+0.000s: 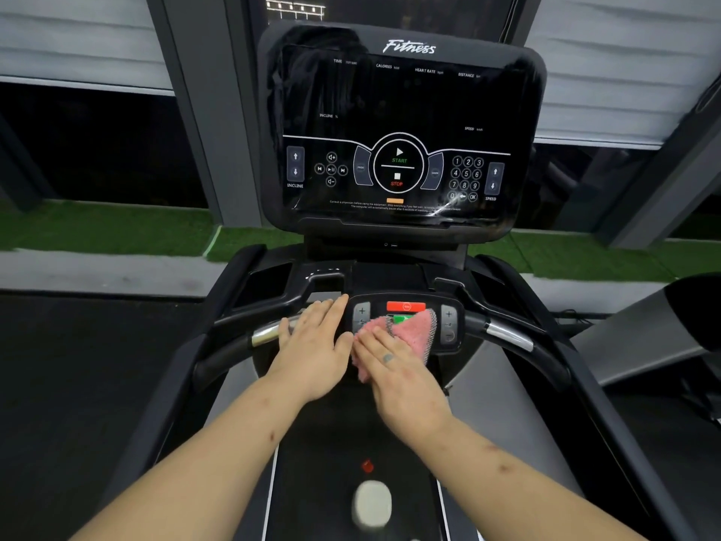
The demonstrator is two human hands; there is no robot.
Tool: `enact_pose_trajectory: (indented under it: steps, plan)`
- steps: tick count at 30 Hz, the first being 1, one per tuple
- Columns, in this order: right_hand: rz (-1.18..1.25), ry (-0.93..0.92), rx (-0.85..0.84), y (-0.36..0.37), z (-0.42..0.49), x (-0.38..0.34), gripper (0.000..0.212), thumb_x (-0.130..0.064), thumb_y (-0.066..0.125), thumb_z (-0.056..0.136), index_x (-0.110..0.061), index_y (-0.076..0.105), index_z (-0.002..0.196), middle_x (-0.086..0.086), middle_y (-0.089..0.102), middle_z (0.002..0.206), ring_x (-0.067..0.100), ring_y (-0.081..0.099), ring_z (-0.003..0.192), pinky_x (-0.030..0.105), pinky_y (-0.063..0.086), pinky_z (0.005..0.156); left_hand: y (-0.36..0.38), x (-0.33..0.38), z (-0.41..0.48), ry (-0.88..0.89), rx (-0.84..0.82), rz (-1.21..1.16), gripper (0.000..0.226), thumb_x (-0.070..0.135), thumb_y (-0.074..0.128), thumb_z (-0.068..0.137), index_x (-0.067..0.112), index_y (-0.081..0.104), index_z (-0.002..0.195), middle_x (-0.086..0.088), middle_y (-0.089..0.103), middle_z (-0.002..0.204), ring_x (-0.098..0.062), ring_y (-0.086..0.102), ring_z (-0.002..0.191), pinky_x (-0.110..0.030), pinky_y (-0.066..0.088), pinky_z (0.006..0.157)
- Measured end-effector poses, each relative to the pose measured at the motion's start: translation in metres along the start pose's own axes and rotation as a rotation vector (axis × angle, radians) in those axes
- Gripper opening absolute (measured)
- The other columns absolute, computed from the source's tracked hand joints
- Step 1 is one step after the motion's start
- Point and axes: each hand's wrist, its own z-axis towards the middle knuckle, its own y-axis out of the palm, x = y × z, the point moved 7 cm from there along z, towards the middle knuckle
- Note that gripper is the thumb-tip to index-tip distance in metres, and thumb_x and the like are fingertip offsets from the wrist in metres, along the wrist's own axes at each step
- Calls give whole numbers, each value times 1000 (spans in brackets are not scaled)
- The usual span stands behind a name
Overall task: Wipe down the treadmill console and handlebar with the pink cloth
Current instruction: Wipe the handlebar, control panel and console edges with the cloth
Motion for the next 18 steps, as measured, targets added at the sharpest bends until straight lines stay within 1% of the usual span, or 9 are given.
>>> enact_pose_trajectory:
  steps: [2,4,6,9,11,13,16,18]
  plan:
    - [17,19,-15,4,5,-5,55,-15,53,94,-14,50,149,4,45,157,19,34,149,40,26,123,0,0,0,0,-1,-1,61,44,31,107,41,3,161,9,10,170,-9,-1,156,-51,-5,126]
    - [24,6,-45,3,2,-3,60,-13,61,92,-15,47,151,3,43,158,18,34,150,43,32,122,-1,0,-1,1,7,5,61,44,32,107,41,4,161,8,11,170,-9,0,156,-51,-3,126]
    - [16,-13,-70,-1,-8,8,68,-9,67,89,-16,44,153,3,41,159,18,33,150,45,34,120,-2,-1,-1,4,15,10,61,43,33,107,41,4,161,8,12,170,-10,1,156,-52,-2,126]
    - [-13,16,-82,-8,-32,38,75,-2,67,86,-17,40,155,3,38,161,19,30,152,47,34,120,-1,-1,-1,10,12,10,62,43,34,107,41,3,161,8,12,170,-11,1,156,-52,-1,127]
    - [-50,21,-78,-13,-46,56,76,0,65,86,-15,39,155,4,36,162,19,28,152,47,33,120,-1,0,-1,9,13,7,63,43,35,107,42,2,161,8,12,170,-11,1,156,-51,-2,127]
    - [-58,38,-65,-19,-53,65,77,1,66,85,-15,39,155,4,38,161,19,29,152,45,31,120,-2,0,-1,4,15,9,63,43,35,107,42,1,161,8,11,170,-11,1,156,-51,-2,126]
    - [-30,80,-43,-20,-52,61,77,1,68,85,-16,38,154,3,42,159,19,32,150,46,33,119,-1,0,0,-2,11,9,64,44,35,107,42,0,161,9,10,170,-11,-1,156,-50,-3,126]
    - [-10,101,-33,-14,-47,50,74,1,67,87,-16,41,154,3,41,159,19,30,152,47,35,119,0,0,-1,-3,8,10,64,44,35,107,41,0,161,8,9,171,-11,-1,156,-50,-3,127]
